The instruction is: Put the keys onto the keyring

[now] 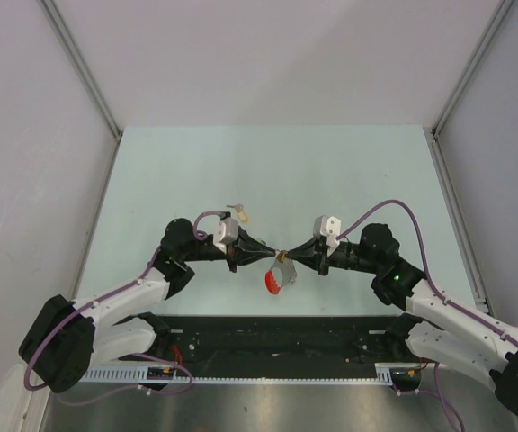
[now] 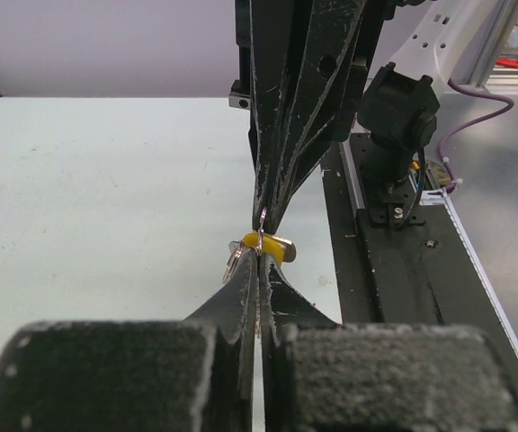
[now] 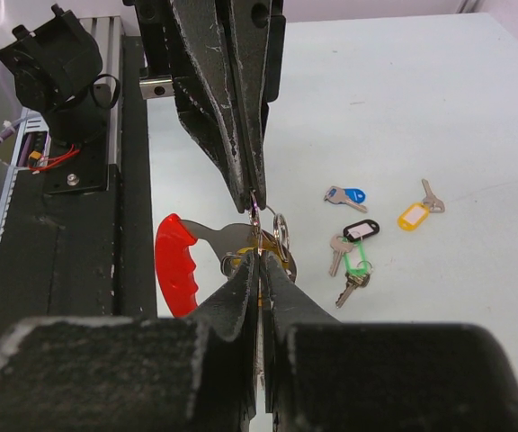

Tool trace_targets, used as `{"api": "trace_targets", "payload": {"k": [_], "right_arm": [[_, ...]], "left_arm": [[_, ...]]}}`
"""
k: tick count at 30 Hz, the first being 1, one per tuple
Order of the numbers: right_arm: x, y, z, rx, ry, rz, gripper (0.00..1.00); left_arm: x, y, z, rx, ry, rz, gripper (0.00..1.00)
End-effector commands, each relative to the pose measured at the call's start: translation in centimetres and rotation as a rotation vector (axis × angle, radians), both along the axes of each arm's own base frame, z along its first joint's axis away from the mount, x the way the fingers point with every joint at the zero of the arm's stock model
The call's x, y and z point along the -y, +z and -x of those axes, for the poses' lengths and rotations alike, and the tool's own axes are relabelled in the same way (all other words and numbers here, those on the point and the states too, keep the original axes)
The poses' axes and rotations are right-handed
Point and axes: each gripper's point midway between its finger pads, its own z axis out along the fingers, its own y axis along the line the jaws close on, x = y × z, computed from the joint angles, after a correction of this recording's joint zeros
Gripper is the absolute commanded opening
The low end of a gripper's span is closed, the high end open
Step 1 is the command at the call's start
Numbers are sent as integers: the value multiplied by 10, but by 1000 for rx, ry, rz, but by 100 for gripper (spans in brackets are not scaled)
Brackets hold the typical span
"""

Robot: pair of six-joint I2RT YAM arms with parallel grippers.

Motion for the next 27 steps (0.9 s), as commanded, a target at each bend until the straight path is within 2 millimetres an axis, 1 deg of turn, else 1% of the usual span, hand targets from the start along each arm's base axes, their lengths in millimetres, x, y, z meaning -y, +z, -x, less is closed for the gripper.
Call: {"api": "trace_targets", "payload": {"k": [1, 14, 27], "right_arm": [[-5, 15, 4, 35, 24, -45, 0], [-7, 17, 7, 37, 41, -55, 0], [-9, 14, 2, 29, 10, -44, 0]], "left_arm": [[1, 14, 1, 40, -24, 34, 0], [2, 13, 1, 34, -27, 29, 0], [3, 14, 3, 38, -28, 30, 0]]}}
